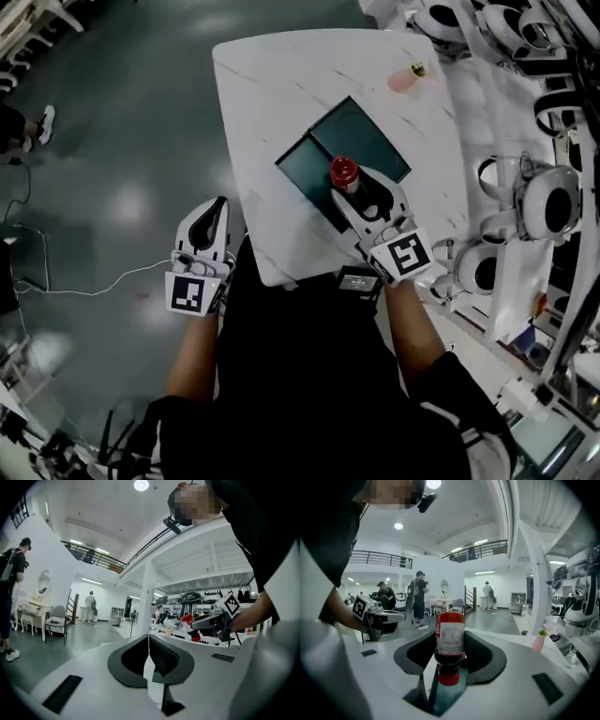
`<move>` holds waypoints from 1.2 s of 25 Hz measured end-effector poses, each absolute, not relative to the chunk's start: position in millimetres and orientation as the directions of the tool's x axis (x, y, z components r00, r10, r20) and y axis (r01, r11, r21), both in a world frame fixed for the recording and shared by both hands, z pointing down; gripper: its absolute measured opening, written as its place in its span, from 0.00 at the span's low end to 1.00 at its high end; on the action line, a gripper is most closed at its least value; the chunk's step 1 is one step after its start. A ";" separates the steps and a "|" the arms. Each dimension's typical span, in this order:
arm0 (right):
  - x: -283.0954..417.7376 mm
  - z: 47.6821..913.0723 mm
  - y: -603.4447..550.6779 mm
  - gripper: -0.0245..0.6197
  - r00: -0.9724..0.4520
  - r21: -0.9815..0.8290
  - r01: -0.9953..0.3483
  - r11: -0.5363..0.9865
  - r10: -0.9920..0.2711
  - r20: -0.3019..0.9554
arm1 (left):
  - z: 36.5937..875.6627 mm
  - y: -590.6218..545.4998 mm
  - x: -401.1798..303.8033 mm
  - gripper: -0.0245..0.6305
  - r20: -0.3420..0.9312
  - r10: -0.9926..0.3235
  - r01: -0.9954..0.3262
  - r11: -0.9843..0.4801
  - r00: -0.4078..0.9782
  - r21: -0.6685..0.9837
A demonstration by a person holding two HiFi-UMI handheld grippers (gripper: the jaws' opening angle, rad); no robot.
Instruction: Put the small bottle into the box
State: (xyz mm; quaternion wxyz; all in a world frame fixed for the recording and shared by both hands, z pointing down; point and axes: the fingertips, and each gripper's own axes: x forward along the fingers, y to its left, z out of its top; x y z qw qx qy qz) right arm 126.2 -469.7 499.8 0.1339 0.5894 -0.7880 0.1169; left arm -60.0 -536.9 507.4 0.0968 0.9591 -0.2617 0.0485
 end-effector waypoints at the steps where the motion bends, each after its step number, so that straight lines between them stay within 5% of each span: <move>1: 123.0 510.5 -473.4 0.37 -0.265 -0.017 -0.959 0.282 -0.877 0.401 | 516.8 -542.5 -54.7 0.07 0.152 -0.461 -0.483 -0.858 0.874 0.177; 10: 104.7 602.7 -479.7 0.37 -0.221 -0.036 -0.951 0.307 -0.591 0.776 | 558.5 -566.4 -21.8 0.07 0.178 -0.278 -0.319 -0.907 0.944 0.276; 30: 107.8 692.7 -462.9 0.37 -0.125 -0.026 -0.963 0.268 -0.361 0.924 | 613.1 -553.4 -29.7 0.07 0.256 -0.174 -0.264 -0.889 0.951 0.375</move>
